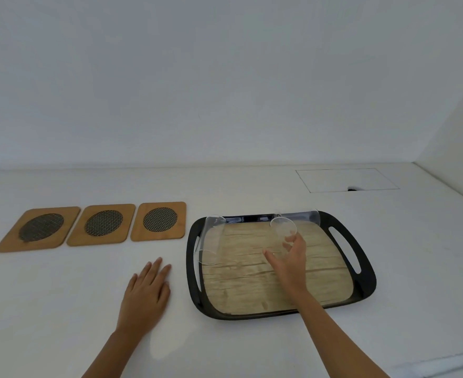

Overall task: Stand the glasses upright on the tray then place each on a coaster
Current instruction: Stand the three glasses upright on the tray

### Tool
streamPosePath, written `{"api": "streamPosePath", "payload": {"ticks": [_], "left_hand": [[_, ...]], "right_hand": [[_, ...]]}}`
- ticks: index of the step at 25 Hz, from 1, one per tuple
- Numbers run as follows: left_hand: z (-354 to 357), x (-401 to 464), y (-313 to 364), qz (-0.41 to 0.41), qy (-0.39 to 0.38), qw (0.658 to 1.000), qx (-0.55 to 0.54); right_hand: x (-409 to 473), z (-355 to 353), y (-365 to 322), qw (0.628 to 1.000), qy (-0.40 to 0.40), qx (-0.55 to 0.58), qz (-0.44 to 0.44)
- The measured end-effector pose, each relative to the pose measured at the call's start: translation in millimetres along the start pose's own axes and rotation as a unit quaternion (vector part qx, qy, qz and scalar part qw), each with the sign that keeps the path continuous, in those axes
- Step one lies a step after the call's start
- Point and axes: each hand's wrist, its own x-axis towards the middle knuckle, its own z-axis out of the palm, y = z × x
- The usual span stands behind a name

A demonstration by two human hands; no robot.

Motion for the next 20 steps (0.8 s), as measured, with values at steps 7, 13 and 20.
{"api": "streamPosePath", "payload": {"ticks": [7, 13, 20], "left_hand": [[-0.9, 1.2, 0.9, -0.005, -0.001, 1.0, 0.01], [-6.0, 15.7, 17.0, -0.021, -0.007, 1.0, 0.009], [6.3, 34.3, 13.9, -0.009, -0.009, 0.999, 0.039]], "right_hand": [[1.1, -1.0, 3.5, 0.999, -0.038, -0.005, 0.03], [8.3, -33.1, 4.4, 0.985, -0.155, -0.055, 0.044], [74.6, -85.8, -7.9, 0.965, -0.058, -0.247, -0.068]]}}
